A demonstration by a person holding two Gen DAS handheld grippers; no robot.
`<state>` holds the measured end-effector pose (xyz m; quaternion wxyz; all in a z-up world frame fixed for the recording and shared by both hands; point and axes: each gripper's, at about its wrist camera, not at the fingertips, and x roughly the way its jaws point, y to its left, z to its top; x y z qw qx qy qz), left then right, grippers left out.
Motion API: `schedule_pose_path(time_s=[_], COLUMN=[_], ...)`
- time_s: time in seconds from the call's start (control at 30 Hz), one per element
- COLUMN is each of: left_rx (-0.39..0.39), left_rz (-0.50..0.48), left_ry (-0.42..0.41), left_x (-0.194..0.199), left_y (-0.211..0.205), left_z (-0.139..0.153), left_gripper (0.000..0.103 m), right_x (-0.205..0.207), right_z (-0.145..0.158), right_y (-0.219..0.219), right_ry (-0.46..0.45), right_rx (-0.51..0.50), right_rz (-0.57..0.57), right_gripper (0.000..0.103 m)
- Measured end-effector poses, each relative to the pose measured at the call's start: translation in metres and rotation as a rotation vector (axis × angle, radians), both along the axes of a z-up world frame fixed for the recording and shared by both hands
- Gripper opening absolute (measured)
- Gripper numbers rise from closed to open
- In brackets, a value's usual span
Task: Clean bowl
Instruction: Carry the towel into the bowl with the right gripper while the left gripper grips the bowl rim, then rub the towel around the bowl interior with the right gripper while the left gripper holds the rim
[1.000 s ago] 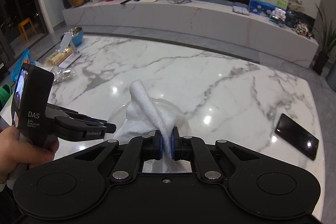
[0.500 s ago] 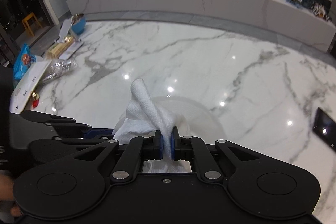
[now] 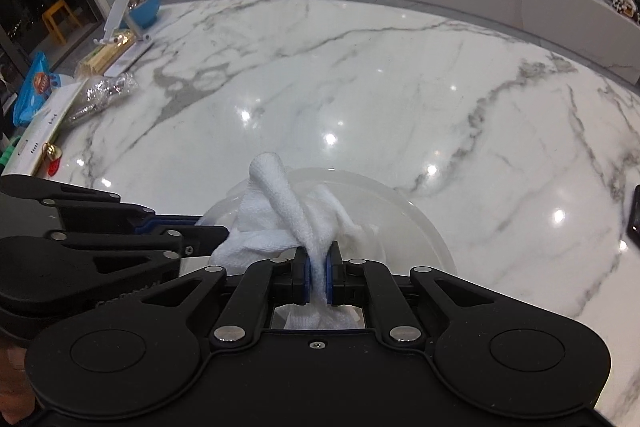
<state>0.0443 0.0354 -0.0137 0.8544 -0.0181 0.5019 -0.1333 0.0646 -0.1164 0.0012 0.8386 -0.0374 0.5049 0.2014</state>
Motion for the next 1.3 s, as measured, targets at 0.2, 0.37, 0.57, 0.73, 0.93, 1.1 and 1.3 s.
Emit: schedule_pose_path(time_s=[0.2,0.37,0.57,0.73,0.93,1.1,1.3], left_rx=[-0.006,-0.005,0.022,0.023,0.029,0.031,0.038], left_rz=[0.011,0.013,0.001,0.003,0.000,-0.001,-0.004], left_ry=[0.002,0.000,-0.012,-0.012,-0.006,0.000,0.000], left_x=[0.001,0.002,0.000,0.000,0.000,0.001,0.000], left_y=[0.001,-0.001,-0.004,-0.004,-0.005,-0.005,-0.006], left_z=[0.000,0.000,0.001,0.001,-0.001,-0.003,-0.004], left_gripper=[0.006,0.006,0.006,0.006,0.006,0.007,0.007], right_x=[-0.003,0.001,-0.003,-0.003,-0.003,-0.003,-0.005], right_z=[-0.007,-0.015,-0.023,-0.033,-0.037,-0.037,-0.040], right_y=[0.005,0.007,0.014,0.020,0.021,0.020,0.021], right_ry=[0.004,0.028,0.064,0.083,0.102,0.116,0.125], right_rx=[-0.016,-0.034,-0.041,-0.067,-0.061,-0.038,-0.057], right_rz=[0.023,0.062,0.104,0.109,0.069,0.014,0.006], right_gripper=[0.006,0.006,0.006,0.006,0.007,0.006,0.006])
